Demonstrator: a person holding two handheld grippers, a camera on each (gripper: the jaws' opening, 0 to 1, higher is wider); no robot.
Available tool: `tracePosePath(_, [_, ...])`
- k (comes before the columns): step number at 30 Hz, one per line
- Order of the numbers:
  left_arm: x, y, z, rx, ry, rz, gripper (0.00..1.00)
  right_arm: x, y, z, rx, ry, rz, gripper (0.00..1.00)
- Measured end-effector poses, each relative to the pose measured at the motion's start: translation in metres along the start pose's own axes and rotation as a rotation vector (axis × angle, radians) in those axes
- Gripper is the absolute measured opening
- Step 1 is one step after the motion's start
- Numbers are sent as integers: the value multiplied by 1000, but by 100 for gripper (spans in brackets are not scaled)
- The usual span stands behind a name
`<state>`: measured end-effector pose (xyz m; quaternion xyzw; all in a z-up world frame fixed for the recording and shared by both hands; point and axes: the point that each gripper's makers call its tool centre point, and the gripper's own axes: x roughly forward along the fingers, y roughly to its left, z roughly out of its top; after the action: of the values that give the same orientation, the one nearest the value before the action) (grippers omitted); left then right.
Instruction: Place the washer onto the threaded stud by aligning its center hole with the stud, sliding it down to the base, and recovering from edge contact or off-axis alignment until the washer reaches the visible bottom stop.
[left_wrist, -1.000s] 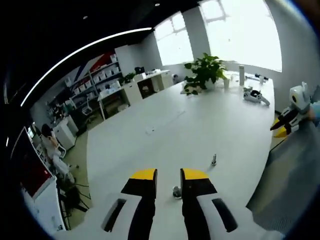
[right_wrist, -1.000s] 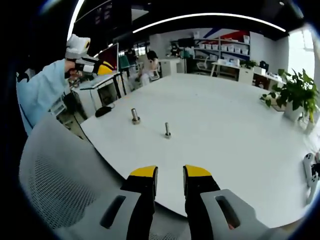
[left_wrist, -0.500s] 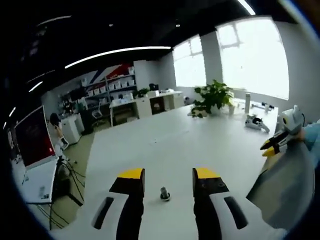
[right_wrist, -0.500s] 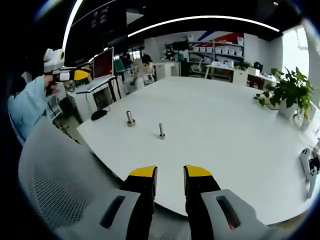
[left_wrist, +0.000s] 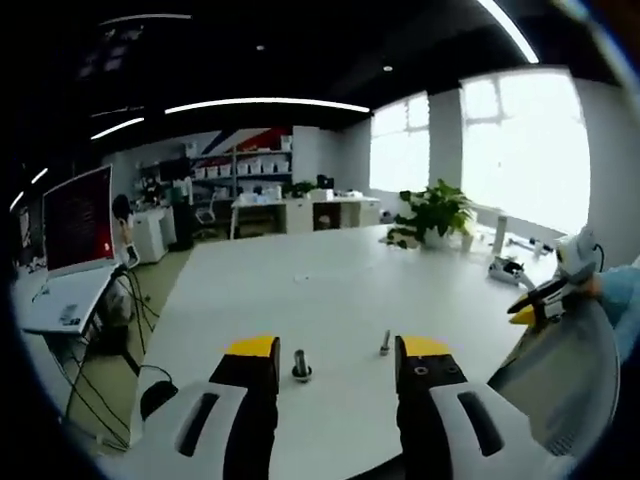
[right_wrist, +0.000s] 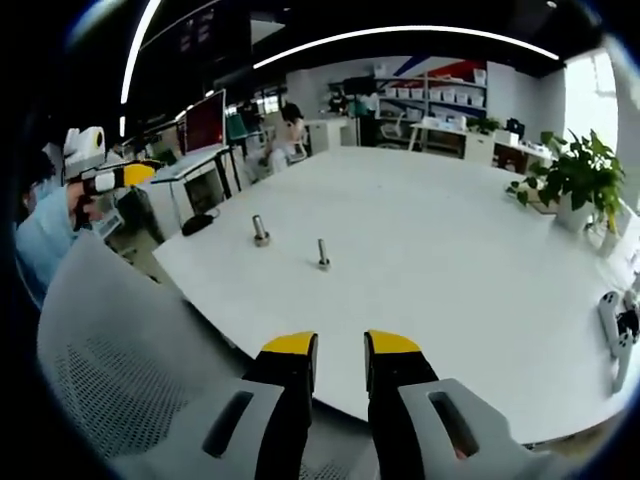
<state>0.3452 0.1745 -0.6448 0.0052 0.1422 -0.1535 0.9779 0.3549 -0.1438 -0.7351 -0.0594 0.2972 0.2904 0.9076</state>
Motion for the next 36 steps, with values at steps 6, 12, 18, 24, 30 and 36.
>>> tracePosePath(6, [5, -3, -11, -12, -3, 15, 59, 0, -2, 1, 18, -14, -2, 21])
tracePosePath(12, [12, -11, -20, 73, 30, 19, 62, -1, -4, 3, 39, -28, -11, 21])
tracePosePath(18, [18, -14, -33, 131, 87, -7, 61, 0, -4, 4, 42, -29, -11, 21])
tracePosePath(24, [21, -11, -37, 114, 102, -15, 61, 2, -3, 4, 42, -27, -4, 21])
tracePosePath(30, [21, -11, -40, 122, 115, -18, 60, 2, -3, 4, 39, -21, -6, 21])
tracePosePath(36, [21, -6, -42, 109, 119, -10, 58, 3, -1, 3, 41, -11, -1, 21])
